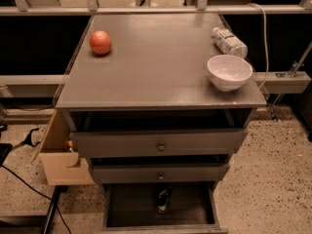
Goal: Close bottom drawer
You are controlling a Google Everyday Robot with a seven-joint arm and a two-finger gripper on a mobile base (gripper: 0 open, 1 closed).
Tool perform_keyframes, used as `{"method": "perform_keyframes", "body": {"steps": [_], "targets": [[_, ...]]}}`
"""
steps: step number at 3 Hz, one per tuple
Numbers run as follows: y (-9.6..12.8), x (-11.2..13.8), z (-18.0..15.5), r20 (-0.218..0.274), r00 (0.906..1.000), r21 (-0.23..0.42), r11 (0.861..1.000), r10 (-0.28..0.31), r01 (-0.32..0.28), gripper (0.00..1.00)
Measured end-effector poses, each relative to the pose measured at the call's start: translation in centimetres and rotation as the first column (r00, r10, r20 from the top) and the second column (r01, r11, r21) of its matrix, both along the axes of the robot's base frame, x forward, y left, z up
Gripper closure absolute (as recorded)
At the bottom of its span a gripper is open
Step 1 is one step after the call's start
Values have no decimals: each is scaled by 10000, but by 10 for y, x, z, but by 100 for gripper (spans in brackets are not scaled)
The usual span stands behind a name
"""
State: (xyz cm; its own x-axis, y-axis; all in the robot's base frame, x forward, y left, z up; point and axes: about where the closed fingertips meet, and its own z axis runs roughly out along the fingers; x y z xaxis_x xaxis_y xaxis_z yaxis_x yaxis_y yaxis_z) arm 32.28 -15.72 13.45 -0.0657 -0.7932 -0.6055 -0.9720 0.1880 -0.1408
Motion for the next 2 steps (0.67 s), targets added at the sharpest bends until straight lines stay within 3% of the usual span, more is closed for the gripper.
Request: {"method": "perform_keyframes", "body": {"steps": [2], "targets": [[16, 22, -12, 283, 9990, 112, 9993, 340, -343, 100]]}}
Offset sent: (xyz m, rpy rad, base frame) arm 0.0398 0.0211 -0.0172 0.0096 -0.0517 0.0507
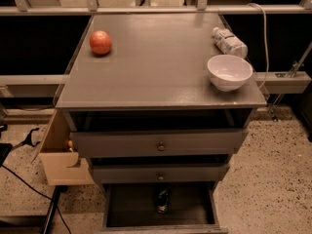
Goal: Close bottom drawer
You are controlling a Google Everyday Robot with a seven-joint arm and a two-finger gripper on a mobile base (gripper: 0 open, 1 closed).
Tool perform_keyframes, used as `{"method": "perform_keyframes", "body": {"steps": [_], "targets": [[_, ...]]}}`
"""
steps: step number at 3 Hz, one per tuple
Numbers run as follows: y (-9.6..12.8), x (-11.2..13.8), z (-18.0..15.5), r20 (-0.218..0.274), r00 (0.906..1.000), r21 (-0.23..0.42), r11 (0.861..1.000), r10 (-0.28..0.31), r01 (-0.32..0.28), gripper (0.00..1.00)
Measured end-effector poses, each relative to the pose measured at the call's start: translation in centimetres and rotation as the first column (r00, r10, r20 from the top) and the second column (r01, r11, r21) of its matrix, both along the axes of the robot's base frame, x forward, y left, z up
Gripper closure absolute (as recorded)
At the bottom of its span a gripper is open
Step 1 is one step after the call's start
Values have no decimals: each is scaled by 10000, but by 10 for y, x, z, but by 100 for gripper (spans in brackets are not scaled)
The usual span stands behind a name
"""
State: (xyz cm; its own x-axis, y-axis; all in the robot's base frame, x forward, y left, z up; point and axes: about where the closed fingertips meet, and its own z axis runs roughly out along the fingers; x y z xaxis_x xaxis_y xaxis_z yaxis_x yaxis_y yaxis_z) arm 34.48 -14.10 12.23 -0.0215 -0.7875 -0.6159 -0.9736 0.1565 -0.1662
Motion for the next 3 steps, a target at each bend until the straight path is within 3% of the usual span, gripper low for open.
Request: {"method": "perform_keyframes", "body": {"steps": [3], "targets": [[7, 20, -3, 233, 9996, -95, 9998, 148, -146, 100]]}}
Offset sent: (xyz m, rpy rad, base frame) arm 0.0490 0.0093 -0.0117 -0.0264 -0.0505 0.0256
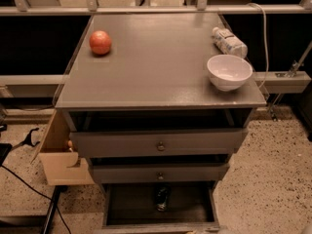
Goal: Close bottom drawer
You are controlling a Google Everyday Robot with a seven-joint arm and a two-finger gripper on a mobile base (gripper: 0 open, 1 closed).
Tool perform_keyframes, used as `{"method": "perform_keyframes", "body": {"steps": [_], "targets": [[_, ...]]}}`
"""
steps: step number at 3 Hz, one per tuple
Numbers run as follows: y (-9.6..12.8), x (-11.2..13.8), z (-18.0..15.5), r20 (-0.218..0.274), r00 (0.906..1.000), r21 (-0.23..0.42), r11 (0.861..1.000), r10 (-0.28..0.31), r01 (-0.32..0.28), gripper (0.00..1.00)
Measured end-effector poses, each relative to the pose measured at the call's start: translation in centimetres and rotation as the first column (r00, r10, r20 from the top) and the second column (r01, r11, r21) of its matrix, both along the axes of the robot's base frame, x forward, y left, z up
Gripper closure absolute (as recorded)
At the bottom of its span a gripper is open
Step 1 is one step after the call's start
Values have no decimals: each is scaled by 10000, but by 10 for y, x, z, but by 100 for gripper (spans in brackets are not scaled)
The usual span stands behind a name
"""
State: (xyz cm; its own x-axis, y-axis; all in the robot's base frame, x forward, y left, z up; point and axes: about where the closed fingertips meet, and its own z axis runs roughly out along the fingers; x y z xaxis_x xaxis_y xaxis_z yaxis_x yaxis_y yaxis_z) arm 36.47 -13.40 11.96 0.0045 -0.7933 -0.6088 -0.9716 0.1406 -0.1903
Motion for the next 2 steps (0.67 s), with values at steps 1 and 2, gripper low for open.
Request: {"method": "perform_keyframes", "body": {"steps": [1, 2], "targets": [[2, 7, -1, 58, 10000, -24, 10000, 11, -11, 100], [8, 23, -9, 187, 9998, -57, 10000, 54, -53, 100]]}}
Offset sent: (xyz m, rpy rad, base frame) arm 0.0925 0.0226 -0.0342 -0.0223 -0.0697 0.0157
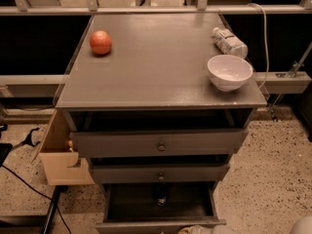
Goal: Close bottom drawer
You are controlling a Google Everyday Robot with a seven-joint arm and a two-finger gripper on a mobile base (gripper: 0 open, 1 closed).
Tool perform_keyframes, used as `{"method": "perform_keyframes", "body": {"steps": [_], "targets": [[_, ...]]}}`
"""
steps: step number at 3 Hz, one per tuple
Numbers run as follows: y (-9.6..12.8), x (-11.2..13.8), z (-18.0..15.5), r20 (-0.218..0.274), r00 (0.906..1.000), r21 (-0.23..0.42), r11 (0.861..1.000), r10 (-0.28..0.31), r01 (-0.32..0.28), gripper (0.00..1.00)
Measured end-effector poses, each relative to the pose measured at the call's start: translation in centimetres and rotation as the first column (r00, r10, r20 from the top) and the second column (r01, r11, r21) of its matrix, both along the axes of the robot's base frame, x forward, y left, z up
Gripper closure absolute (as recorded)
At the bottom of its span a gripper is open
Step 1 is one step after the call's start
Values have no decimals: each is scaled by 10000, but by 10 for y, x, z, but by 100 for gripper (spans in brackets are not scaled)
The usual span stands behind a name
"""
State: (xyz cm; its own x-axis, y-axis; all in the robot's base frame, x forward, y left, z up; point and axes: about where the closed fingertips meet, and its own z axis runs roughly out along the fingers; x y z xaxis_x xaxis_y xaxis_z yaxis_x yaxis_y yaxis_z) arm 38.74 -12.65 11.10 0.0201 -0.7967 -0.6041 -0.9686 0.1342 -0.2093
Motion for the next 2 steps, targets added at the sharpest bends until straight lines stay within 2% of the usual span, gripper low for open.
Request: {"method": "perform_keyframes", "body": {"steps": [2], "targets": [[4, 0, 0, 25, 9999, -209, 9997, 117, -116, 100]]}}
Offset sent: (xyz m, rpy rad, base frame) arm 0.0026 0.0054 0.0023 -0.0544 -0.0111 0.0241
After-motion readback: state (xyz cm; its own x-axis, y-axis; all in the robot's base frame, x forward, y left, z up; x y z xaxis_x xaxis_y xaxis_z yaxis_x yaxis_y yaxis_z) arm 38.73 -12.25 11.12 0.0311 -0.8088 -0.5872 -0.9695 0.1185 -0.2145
